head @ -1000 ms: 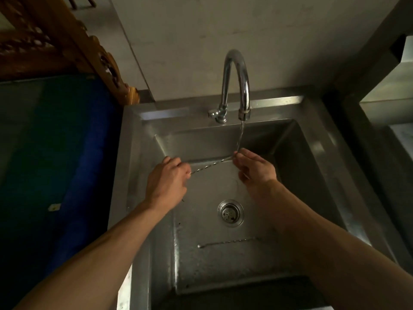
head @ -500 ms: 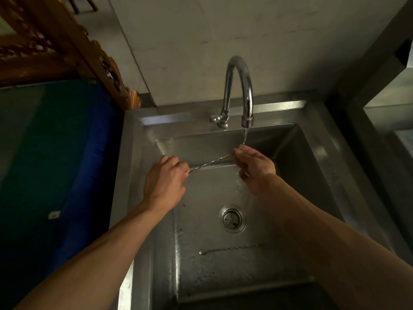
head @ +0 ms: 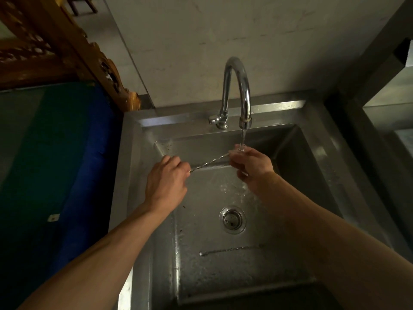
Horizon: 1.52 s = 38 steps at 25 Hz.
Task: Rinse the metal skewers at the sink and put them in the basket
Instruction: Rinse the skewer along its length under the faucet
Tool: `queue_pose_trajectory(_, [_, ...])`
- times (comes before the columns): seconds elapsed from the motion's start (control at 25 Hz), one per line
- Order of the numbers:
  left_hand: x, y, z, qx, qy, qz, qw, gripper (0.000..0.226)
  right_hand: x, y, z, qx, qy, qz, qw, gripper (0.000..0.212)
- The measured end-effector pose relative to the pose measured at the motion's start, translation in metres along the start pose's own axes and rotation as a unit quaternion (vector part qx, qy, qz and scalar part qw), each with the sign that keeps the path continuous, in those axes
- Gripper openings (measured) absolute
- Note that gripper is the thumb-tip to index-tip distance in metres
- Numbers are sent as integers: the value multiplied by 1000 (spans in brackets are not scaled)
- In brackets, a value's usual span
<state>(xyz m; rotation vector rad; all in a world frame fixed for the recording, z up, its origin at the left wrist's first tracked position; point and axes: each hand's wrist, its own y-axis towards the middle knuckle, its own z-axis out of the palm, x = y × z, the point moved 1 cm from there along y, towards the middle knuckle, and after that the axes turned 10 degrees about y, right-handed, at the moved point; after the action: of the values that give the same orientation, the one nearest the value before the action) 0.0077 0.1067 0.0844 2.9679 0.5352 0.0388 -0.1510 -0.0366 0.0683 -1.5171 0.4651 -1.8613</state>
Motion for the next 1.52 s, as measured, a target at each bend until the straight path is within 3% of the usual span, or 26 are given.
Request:
queue_pose_trajectory(0.24, [-8, 5, 2, -12, -2, 6, 1000, 5, 6, 3, 0, 2, -1, -11, 1000, 25])
queue_pose_trajectory(0.36, [-7, 4, 2, -15, 5, 11, 1000, 7, 6, 4, 0, -21, 29, -9, 999, 18])
queue_pose_trajectory(0.56, [-4, -2, 0, -20, 14, 11, 1000, 9, 4, 4, -2, 8, -5, -11, 1000, 17])
queue_pose_trajectory(0.72, [-9, -4, -2, -21, 13, 4, 1000, 9, 6, 2, 3, -19, -29, -36, 999, 22])
queue_pose_trajectory(0.8, [-8, -3, -3, -15, 12, -3, 1000, 7, 7, 2, 5, 23, -30, -23, 999, 9])
queue_pose_trajectory(0.88, [-7, -4, -6, -16, 10, -11, 1000, 6, 6, 2, 6, 53, 3, -6, 999, 14])
queue_pose_trajectory(1.08, [-6, -3, -12, -9, 17, -12, 1000, 6, 7, -2, 9, -10, -14, -20, 1000, 20])
queue_pose_trajectory(1.16, [-2, -6, -13, -3, 20, -24, 1000, 7, 11, -2, 7, 22, 25, -2, 999, 12])
queue_pose_trajectory(1.24, [-1, -10, -14, 4, 23, -25, 999, 7, 16, -4, 5, 64, 128, 24, 989, 34])
queue_pose_trajectory(1.32, [-5, -12, -16, 1, 18, -26, 1000, 6, 17, -5, 5, 90, 186, 36, 978, 39])
queue_pose_trajectory(1.4, [-8, -11, -17, -7, 11, -28, 1000, 6, 16, -5, 5, 75, 167, 33, 983, 28])
queue_pose_trajectory(1.52, [-12, -6, -19, -17, 7, -17, 1000, 6, 14, -7, 5, -6, 90, 28, 996, 10])
